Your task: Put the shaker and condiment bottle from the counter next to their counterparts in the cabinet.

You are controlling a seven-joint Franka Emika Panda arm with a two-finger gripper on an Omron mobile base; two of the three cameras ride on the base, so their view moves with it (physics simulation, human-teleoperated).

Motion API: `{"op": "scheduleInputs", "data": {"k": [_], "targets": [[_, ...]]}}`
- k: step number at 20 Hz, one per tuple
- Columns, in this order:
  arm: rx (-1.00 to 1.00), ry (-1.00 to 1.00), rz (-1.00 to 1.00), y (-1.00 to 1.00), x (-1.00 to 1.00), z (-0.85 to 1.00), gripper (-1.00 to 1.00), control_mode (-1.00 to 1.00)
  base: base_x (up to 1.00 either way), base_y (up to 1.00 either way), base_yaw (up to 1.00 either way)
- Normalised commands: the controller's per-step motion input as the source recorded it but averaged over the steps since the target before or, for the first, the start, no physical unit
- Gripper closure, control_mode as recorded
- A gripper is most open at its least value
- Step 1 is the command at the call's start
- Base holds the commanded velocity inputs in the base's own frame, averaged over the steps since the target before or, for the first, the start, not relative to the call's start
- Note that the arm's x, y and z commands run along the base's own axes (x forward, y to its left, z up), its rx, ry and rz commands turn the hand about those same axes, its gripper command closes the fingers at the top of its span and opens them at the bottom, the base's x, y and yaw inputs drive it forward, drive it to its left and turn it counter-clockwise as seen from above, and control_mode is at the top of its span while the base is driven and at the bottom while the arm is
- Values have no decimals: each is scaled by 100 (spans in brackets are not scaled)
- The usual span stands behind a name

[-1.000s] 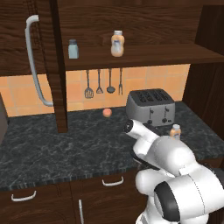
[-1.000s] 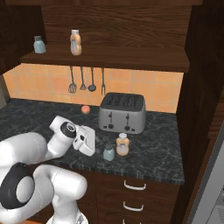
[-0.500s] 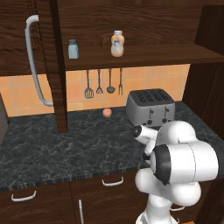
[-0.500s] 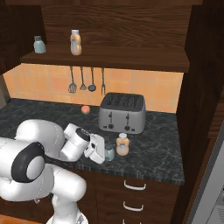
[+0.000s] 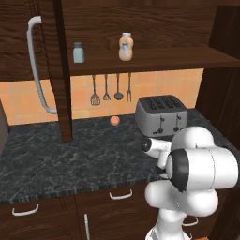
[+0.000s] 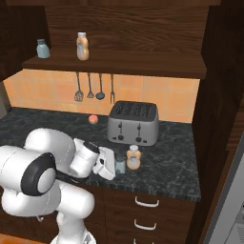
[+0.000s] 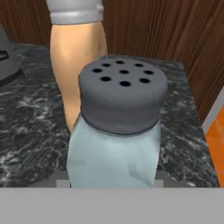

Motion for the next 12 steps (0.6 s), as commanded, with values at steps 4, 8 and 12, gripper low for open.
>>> {"op": "scheduleInputs", "data": {"k": [4, 8, 12], "targets": [[0, 2, 6, 10, -21, 96, 100, -100, 0, 0, 0], [-6, 0, 16, 23, -39, 92, 100, -100, 0, 0, 0], [-11, 0, 25, 13, -45, 82, 100, -100, 0, 0, 0]]}}
